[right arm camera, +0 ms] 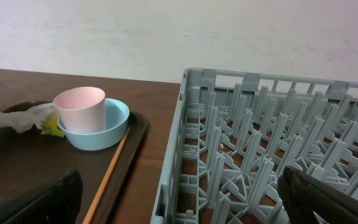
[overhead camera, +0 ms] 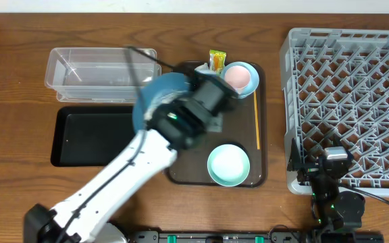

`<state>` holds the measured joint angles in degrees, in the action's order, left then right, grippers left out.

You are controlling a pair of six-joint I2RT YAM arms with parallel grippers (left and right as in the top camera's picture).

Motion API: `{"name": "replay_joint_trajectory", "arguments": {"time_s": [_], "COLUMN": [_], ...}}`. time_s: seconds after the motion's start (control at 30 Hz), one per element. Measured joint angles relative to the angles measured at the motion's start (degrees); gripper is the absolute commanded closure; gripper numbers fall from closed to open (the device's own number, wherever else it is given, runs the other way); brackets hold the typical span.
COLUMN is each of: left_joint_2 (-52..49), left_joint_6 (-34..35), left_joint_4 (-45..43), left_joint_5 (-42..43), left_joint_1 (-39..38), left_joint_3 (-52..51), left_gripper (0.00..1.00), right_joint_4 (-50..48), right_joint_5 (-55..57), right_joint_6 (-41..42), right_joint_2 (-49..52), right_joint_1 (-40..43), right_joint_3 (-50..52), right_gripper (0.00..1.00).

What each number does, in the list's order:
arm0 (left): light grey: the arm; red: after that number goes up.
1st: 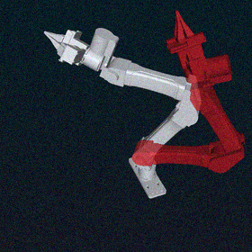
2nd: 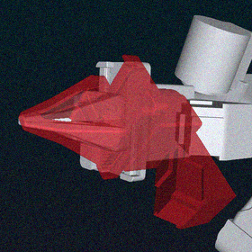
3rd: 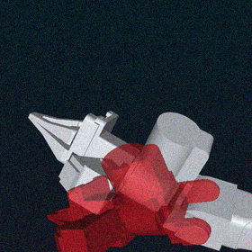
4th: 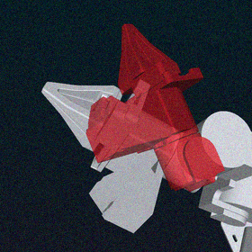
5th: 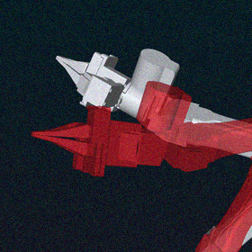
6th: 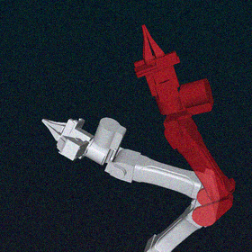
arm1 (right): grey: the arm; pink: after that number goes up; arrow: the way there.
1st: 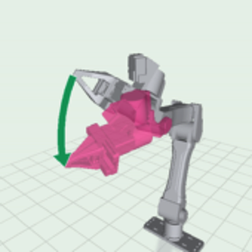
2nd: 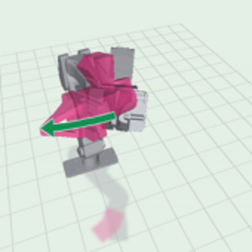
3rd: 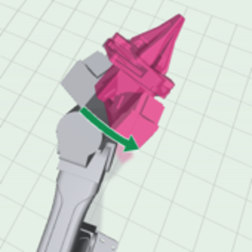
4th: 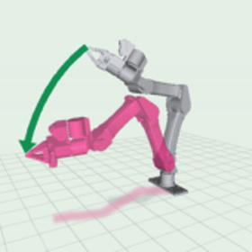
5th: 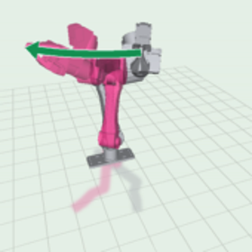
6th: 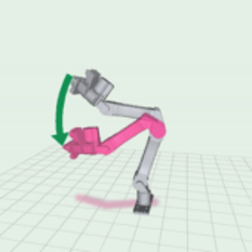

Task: Sort waste into correct bins and load items into the dishwasher rack
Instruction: 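Lift the blue plate and carry it left over the black tray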

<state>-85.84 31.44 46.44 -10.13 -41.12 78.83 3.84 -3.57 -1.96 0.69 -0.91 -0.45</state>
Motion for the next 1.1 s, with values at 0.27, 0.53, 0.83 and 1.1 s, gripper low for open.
{"name": "replay_joint_trajectory", "arguments": {"time_s": [0.27,0.53,0.83,1.1], "left_joint_2": [0.8,0.8,0.8,0.8], "left_joint_6": [-0.6,-3.2,-7.1,-12.2], "left_joint_4": [1.1,1.1,1.4,6.6], "left_joint_5": [16.2,30.1,44.1,53.8], "left_joint_1": [14.3,23.8,34.5,42.8], "left_joint_3": [0.0,-0.2,-1.7,-1.8], "left_gripper": [0.94,0.94,0.94,0.94], "right_joint_4": [0.0,0.0,0.0,0.0], "right_joint_5": [0.0,0.0,0.0,0.0], "right_joint_6": [0.0,0.0,0.0,0.0], "right_joint_2": [0.0,0.0,0.0,0.0], "right_joint_1": [0.0,0.0,0.0,0.0], "right_joint_3": [0.0,0.0,0.0,0.0], "right_gripper": [0.01,0.01,0.01,0.01]}}
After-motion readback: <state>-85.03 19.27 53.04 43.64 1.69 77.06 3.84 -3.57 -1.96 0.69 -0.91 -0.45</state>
